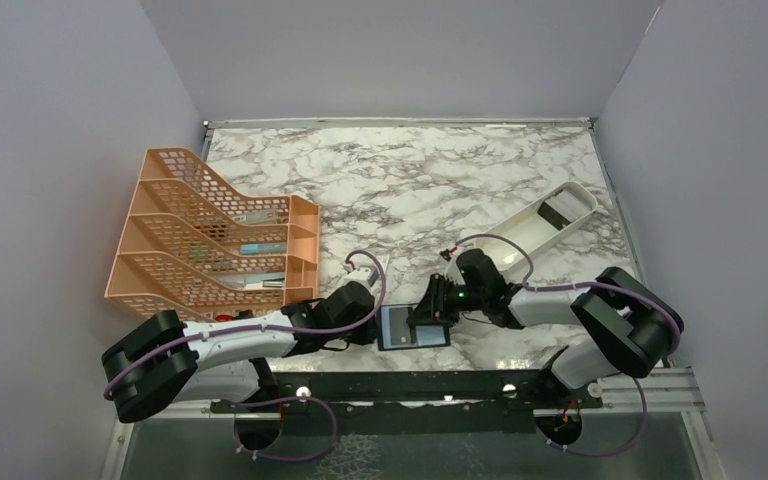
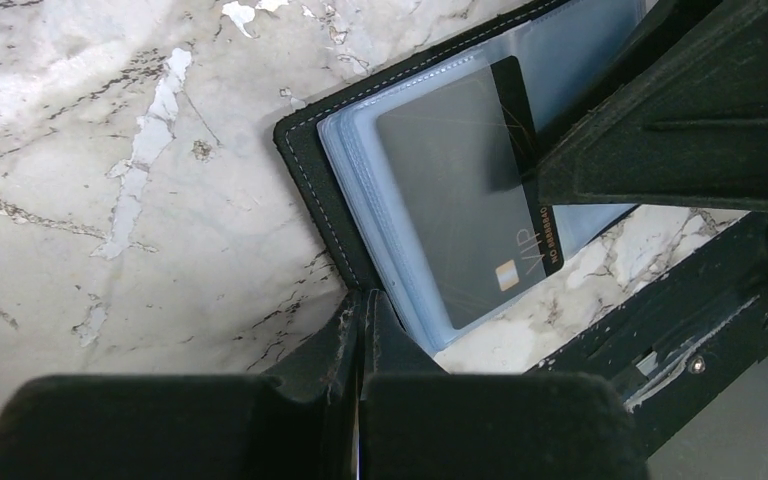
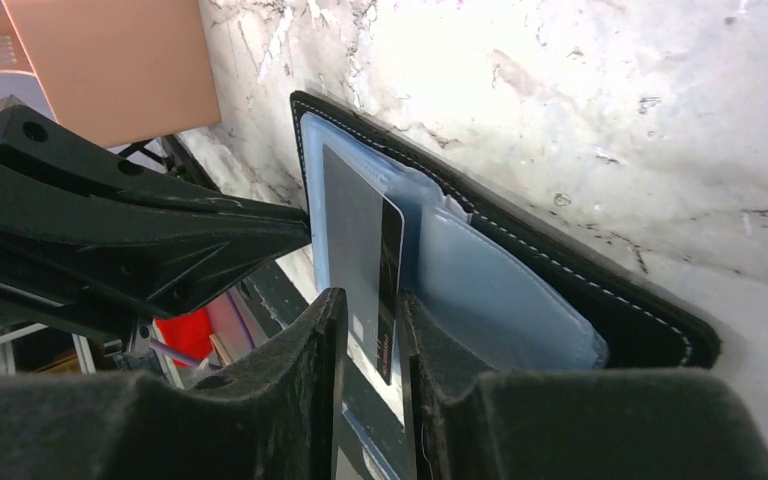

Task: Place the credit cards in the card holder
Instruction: Insert the credit card into the card holder, then turn over the card slot in the card holder.

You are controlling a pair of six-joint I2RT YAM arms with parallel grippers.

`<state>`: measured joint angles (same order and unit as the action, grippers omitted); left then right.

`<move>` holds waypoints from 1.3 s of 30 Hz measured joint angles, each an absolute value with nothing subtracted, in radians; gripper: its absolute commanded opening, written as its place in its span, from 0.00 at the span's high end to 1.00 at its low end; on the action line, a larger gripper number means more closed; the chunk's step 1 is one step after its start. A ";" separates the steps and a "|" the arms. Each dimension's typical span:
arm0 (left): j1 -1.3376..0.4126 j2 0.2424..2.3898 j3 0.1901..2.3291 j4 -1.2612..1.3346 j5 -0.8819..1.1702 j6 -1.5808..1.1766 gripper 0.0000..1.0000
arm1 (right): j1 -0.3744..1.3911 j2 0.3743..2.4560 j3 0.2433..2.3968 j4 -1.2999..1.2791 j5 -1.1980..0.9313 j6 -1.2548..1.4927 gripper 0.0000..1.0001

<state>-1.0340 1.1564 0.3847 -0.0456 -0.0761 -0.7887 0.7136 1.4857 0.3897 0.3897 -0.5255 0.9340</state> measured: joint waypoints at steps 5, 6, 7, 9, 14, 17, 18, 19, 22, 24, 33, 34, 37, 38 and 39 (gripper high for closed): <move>-1.034 1.156 0.385 -0.039 -0.067 -0.791 1.00 | 0.729 1.488 0.410 0.371 -0.524 0.926 0.72; -1.034 1.155 0.385 -0.039 -0.067 -0.793 1.00 | 0.731 1.492 0.418 0.365 -0.523 0.924 0.71; -1.034 1.153 0.385 -0.041 -0.067 -0.793 1.00 | 0.733 1.496 0.426 0.357 -0.522 0.923 0.70; -1.034 1.146 0.385 -0.045 -0.067 -0.794 1.00 | 0.735 1.500 0.441 0.340 -0.516 0.916 0.68; -1.034 1.117 0.385 -0.056 -0.073 -0.801 1.00 | 0.739 1.480 0.460 0.257 -0.479 0.888 0.62; -1.034 1.103 0.390 -0.083 -0.081 -0.802 0.91 | 0.740 1.421 0.464 0.178 -0.429 0.857 0.60; -1.034 1.099 0.395 -0.095 -0.085 -0.802 0.87 | 0.740 1.403 0.466 0.159 -0.414 0.846 0.60; -1.034 1.095 0.399 -0.101 -0.088 -0.802 0.82 | 0.739 1.388 0.469 0.141 -0.403 0.836 0.60; -1.034 1.073 0.403 -0.107 -0.094 -0.805 0.69 | 0.740 1.357 0.478 0.100 -0.374 0.811 0.59; -1.034 1.051 0.403 -0.105 -0.094 -0.813 0.59 | 0.740 1.348 0.483 0.075 -0.356 0.797 0.57; -1.033 1.025 0.403 -0.054 -0.095 -0.874 0.62 | 0.740 1.336 0.500 -0.002 -0.281 0.732 0.69; -1.033 1.025 0.403 -0.048 -0.096 -0.881 0.66 | 0.740 1.335 0.502 -0.004 -0.277 0.729 0.69; -1.025 1.033 0.403 -0.038 -0.099 -0.897 0.75 | 0.740 1.335 0.508 -0.005 -0.273 0.712 0.71; -1.023 1.039 0.402 -0.035 -0.101 -0.899 0.77 | 0.740 1.335 0.508 -0.006 -0.273 0.708 0.71; -1.019 1.050 0.402 -0.034 -0.102 -0.902 0.79 | 0.740 1.335 0.509 -0.006 -0.273 0.705 0.72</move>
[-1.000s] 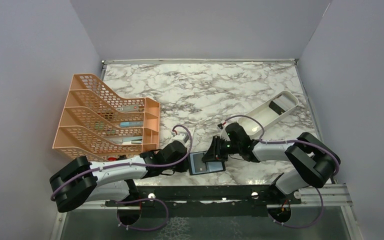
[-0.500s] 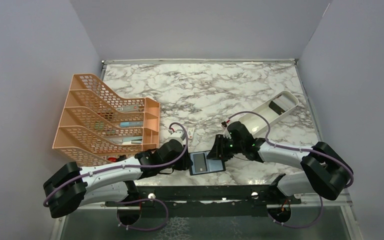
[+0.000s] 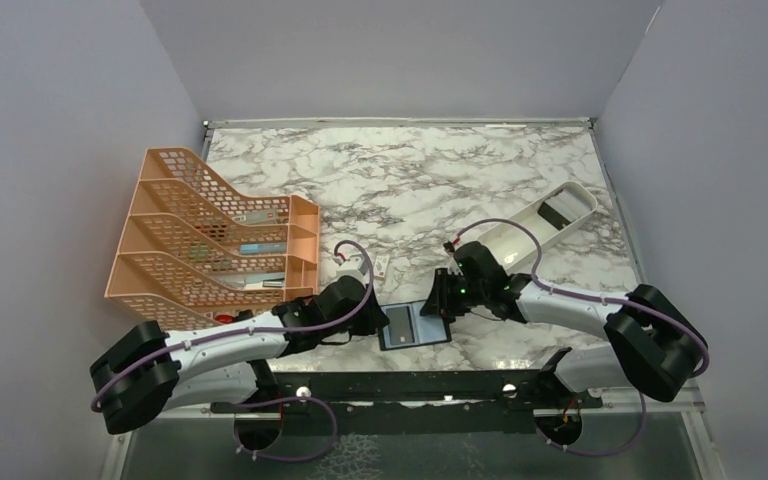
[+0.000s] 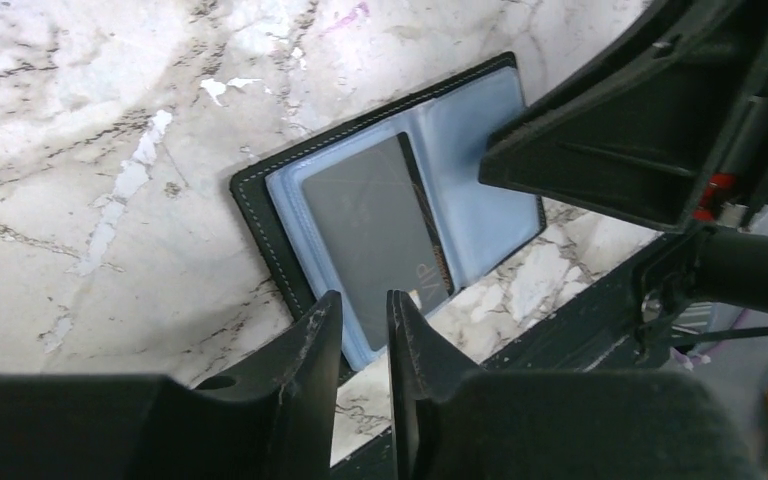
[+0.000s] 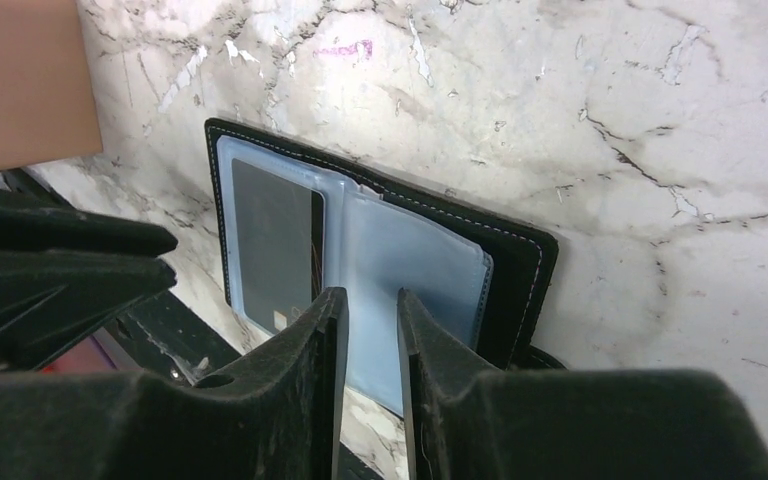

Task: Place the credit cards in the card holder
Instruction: Turn over the card slot in the card holder.

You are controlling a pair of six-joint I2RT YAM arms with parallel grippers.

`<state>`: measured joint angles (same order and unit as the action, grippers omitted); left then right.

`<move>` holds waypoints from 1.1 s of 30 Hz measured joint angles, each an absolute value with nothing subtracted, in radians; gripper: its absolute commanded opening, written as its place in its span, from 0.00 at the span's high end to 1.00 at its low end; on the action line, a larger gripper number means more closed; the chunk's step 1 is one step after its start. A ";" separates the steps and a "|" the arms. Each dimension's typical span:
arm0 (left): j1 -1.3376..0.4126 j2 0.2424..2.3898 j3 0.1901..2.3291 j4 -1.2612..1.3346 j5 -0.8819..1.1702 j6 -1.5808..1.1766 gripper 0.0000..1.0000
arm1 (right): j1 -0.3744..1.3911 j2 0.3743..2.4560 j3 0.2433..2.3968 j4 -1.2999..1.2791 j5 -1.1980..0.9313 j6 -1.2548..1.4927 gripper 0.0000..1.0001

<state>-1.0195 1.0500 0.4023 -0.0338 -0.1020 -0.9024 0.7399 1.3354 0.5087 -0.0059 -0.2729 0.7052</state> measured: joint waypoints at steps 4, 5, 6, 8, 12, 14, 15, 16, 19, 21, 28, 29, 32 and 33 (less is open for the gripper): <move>-1.003 1.114 0.402 -0.017 -0.097 -0.912 0.79 | 0.740 1.343 0.508 -0.006 -0.273 0.701 0.76; -1.000 1.129 0.401 -0.007 -0.094 -0.915 0.77 | 0.740 1.343 0.506 -0.005 -0.273 0.701 0.77; -0.997 1.147 0.401 0.006 -0.089 -0.917 0.76 | 0.740 1.343 0.503 -0.003 -0.273 0.701 0.77; -0.995 1.184 0.401 0.035 -0.073 -0.921 0.73 | 0.740 1.343 0.490 0.006 -0.274 0.701 0.79; -0.995 1.231 0.401 0.085 -0.045 -0.925 0.72 | 0.740 1.343 0.468 0.027 -0.279 0.706 0.81; -0.995 1.242 0.401 0.107 -0.037 -0.927 0.73 | 0.740 1.343 0.463 0.038 -0.283 0.707 0.81; -0.995 1.247 0.401 0.117 -0.034 -0.928 0.73 | 0.740 1.343 0.459 0.045 -0.287 0.709 0.81; -0.995 1.251 0.401 0.126 -0.032 -0.928 0.74 | 0.740 1.343 0.456 0.052 -0.293 0.712 0.81; -0.994 1.261 0.401 0.147 -0.024 -0.931 0.74 | 0.740 1.343 0.447 0.068 -0.309 0.721 0.81; -0.994 1.266 0.401 0.159 -0.015 -0.935 0.74 | 0.740 1.343 0.443 0.074 -0.316 0.726 0.81; -0.994 1.264 0.401 0.186 0.013 -0.944 0.74 | 0.740 1.363 0.442 0.103 -0.334 0.736 0.82; -0.994 1.260 0.401 0.186 0.015 -0.944 0.74 | 0.740 1.365 0.441 0.107 -0.336 0.738 0.82; -0.994 1.242 0.401 0.186 0.015 -0.945 0.75 | 0.740 1.367 0.439 0.115 -0.339 0.741 0.82; -0.994 1.234 0.401 0.186 0.015 -0.945 0.77 | 0.740 1.368 0.439 0.115 -0.339 0.742 0.82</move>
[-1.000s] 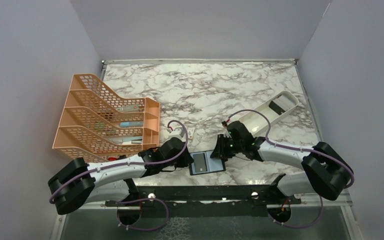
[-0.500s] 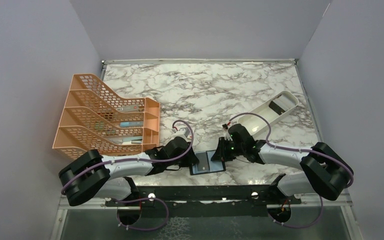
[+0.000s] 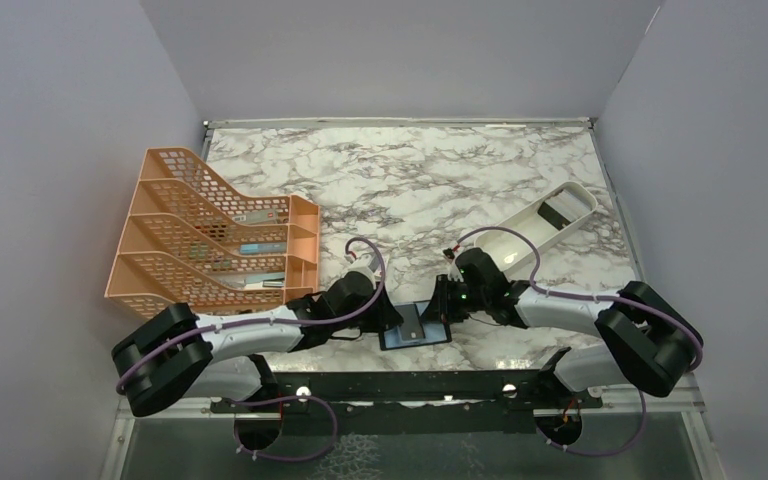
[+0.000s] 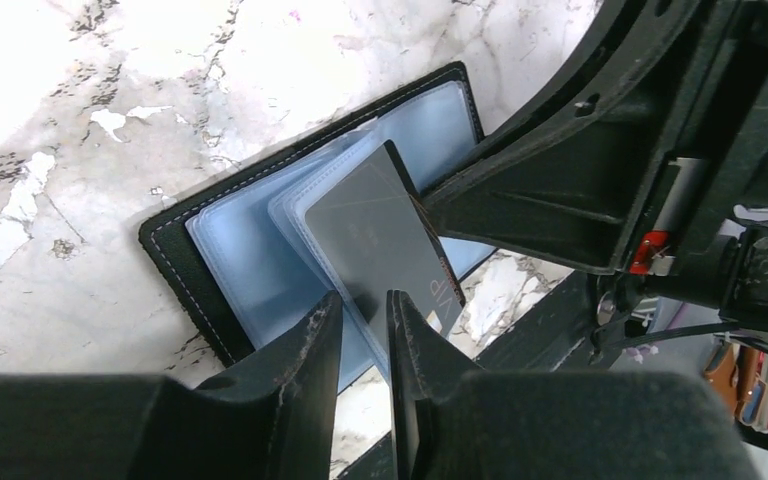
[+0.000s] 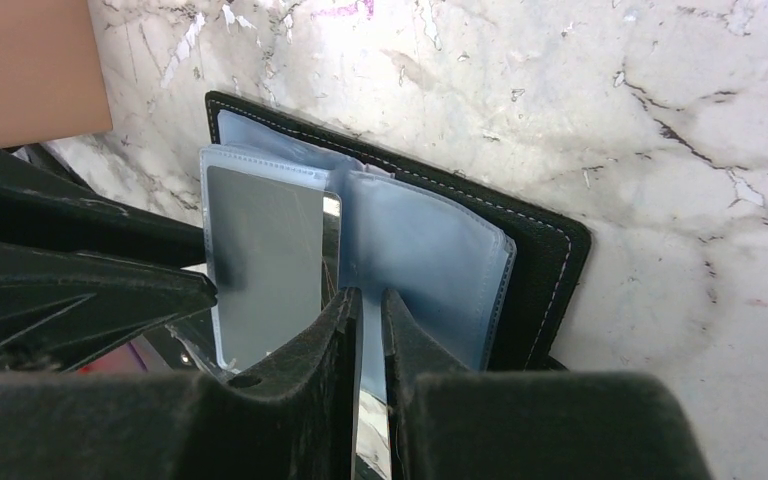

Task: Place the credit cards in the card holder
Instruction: Turn over the card slot in the card holder.

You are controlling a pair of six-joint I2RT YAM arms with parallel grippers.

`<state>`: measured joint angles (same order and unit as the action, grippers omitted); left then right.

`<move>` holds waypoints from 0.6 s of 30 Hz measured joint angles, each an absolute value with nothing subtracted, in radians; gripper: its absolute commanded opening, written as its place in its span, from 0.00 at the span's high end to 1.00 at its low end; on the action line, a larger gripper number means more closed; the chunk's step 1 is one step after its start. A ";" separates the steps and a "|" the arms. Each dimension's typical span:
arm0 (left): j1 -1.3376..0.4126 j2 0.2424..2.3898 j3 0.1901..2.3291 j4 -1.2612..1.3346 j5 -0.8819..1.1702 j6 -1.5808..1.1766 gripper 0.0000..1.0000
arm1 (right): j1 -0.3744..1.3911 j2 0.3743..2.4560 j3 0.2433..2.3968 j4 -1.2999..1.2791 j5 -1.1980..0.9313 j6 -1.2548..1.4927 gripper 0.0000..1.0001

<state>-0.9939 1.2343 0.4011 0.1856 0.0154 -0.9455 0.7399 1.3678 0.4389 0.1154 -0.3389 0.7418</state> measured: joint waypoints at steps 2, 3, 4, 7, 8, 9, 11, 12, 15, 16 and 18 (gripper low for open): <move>-0.994 1.224 0.401 0.186 0.015 -0.946 0.79 | 0.740 1.368 0.439 0.116 -0.339 0.742 0.82; -0.994 1.221 0.401 0.186 0.015 -0.946 0.79 | 0.740 1.368 0.439 0.116 -0.339 0.742 0.82; -0.994 1.219 0.401 0.187 0.015 -0.947 0.80 | 0.740 1.368 0.439 0.116 -0.339 0.742 0.82; -0.994 1.211 0.396 0.209 0.017 -0.948 0.85 | 0.740 1.370 0.439 0.117 -0.339 0.742 0.83; -0.994 1.206 0.391 0.222 0.018 -0.950 0.86 | 0.740 1.372 0.439 0.120 -0.340 0.742 0.83; -0.994 1.202 0.387 0.231 0.019 -0.950 0.88 | 0.740 1.375 0.439 0.123 -0.343 0.742 0.83; -0.994 1.198 0.382 0.247 0.019 -0.952 0.90 | 0.740 1.380 0.439 0.130 -0.347 0.743 0.83; -0.994 1.198 0.382 0.252 0.019 -0.953 0.92 | 0.740 1.382 0.439 0.133 -0.349 0.743 0.83; -0.994 1.198 0.379 0.276 0.020 -0.954 0.95 | 0.740 1.382 0.439 0.135 -0.351 0.744 0.83; -0.994 1.198 0.376 0.285 0.022 -0.956 0.95 | 0.740 1.382 0.439 0.136 -0.352 0.744 0.83; -0.994 1.198 0.371 0.307 0.028 -0.958 0.95 | 0.740 1.383 0.439 0.137 -0.353 0.744 0.82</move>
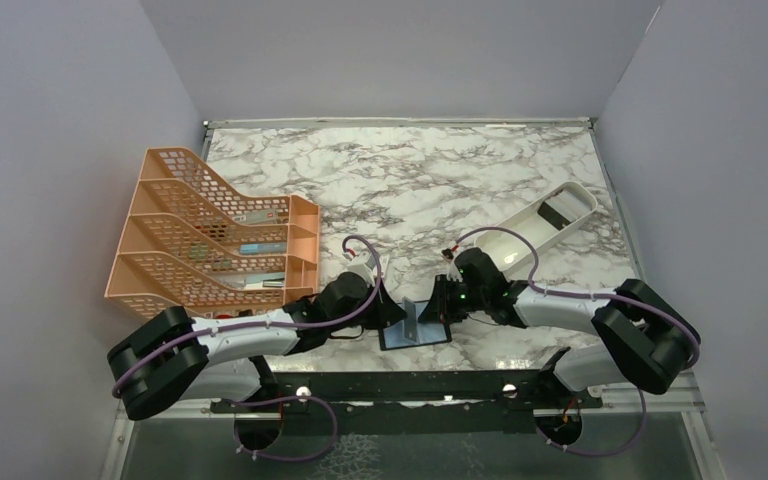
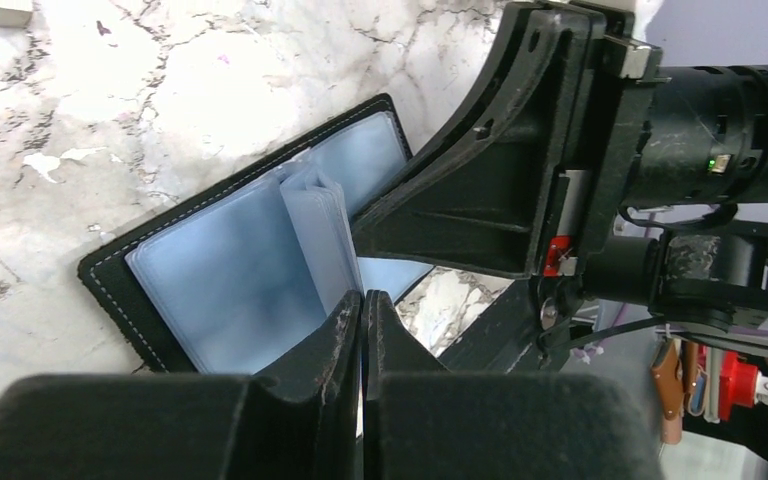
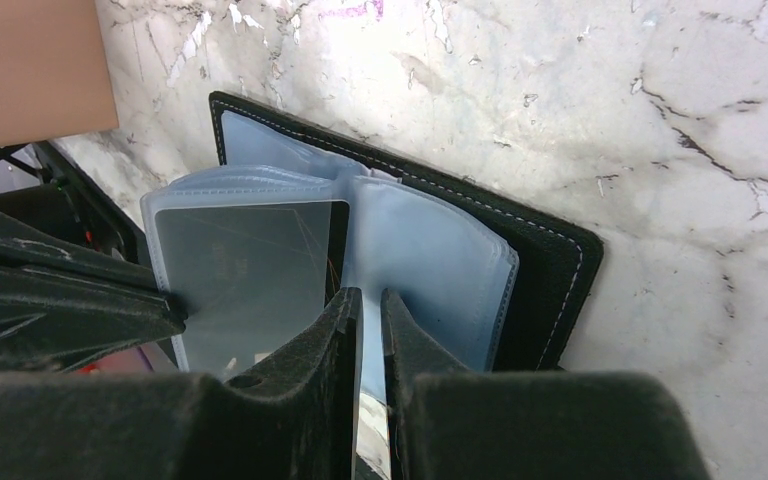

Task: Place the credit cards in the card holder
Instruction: Turn over the card slot in the card holder.

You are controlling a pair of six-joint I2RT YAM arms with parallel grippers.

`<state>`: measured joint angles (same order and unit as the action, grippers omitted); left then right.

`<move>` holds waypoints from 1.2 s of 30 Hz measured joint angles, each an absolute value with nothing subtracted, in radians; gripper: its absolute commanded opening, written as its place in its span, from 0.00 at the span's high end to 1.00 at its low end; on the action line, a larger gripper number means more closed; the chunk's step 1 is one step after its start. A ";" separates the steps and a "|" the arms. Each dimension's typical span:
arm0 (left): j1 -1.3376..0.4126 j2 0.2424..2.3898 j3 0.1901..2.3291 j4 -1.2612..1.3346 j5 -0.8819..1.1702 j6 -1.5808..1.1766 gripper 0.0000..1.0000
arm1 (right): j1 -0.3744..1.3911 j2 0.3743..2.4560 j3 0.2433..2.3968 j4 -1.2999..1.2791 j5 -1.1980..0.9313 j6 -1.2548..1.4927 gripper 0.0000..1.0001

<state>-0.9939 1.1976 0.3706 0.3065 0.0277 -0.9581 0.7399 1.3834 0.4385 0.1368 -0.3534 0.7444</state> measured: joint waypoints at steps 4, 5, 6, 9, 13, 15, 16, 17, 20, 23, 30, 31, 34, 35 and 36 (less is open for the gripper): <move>-0.994 1.198 0.360 0.345 0.041 -0.958 0.91 | 0.740 1.390 0.439 0.143 -0.360 0.748 0.80; -0.994 1.198 0.360 0.352 0.045 -0.958 0.88 | 0.740 1.391 0.439 0.144 -0.361 0.749 0.80; -0.994 1.198 0.360 0.359 0.049 -0.958 0.87 | 0.740 1.391 0.439 0.146 -0.361 0.750 0.80; -0.994 1.198 0.360 0.380 0.061 -0.957 0.84 | 0.740 1.392 0.439 0.148 -0.364 0.751 0.78; -0.994 1.199 0.360 0.392 0.064 -0.958 0.86 | 0.740 1.391 0.439 0.148 -0.365 0.751 0.76; -0.994 1.205 0.360 0.399 0.065 -0.958 0.88 | 0.740 1.390 0.439 0.147 -0.365 0.751 0.74; -0.994 1.211 0.360 0.402 0.066 -0.958 0.90 | 0.740 1.387 0.439 0.144 -0.364 0.751 0.74; -0.994 1.217 0.360 0.403 0.067 -0.957 0.92 | 0.740 1.383 0.439 0.140 -0.364 0.750 0.74; -0.994 1.233 0.361 0.403 0.072 -0.957 0.99 | 0.740 1.372 0.439 0.126 -0.362 0.747 0.74; -0.994 1.243 0.363 0.408 0.076 -0.955 1.00 | 0.740 1.372 0.439 0.125 -0.362 0.743 0.75; -0.994 1.261 0.370 0.426 0.089 -0.945 1.00 | 0.740 1.378 0.440 0.127 -0.362 0.739 0.75; -0.994 1.262 0.371 0.428 0.092 -0.945 0.98 | 0.740 1.381 0.440 0.130 -0.363 0.739 0.75; -0.994 1.263 0.372 0.432 0.099 -0.941 0.95 | 0.740 1.386 0.440 0.136 -0.363 0.739 0.75; -0.994 1.263 0.372 0.433 0.099 -0.939 0.95 | 0.740 1.386 0.440 0.136 -0.363 0.739 0.74; -0.994 1.264 0.372 0.433 0.099 -0.939 0.95 | 0.740 1.386 0.440 0.136 -0.363 0.739 0.73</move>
<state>-0.9939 1.2636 0.3721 0.4332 0.0994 -0.9386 0.7399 1.3857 0.4404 0.1356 -0.3626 0.7387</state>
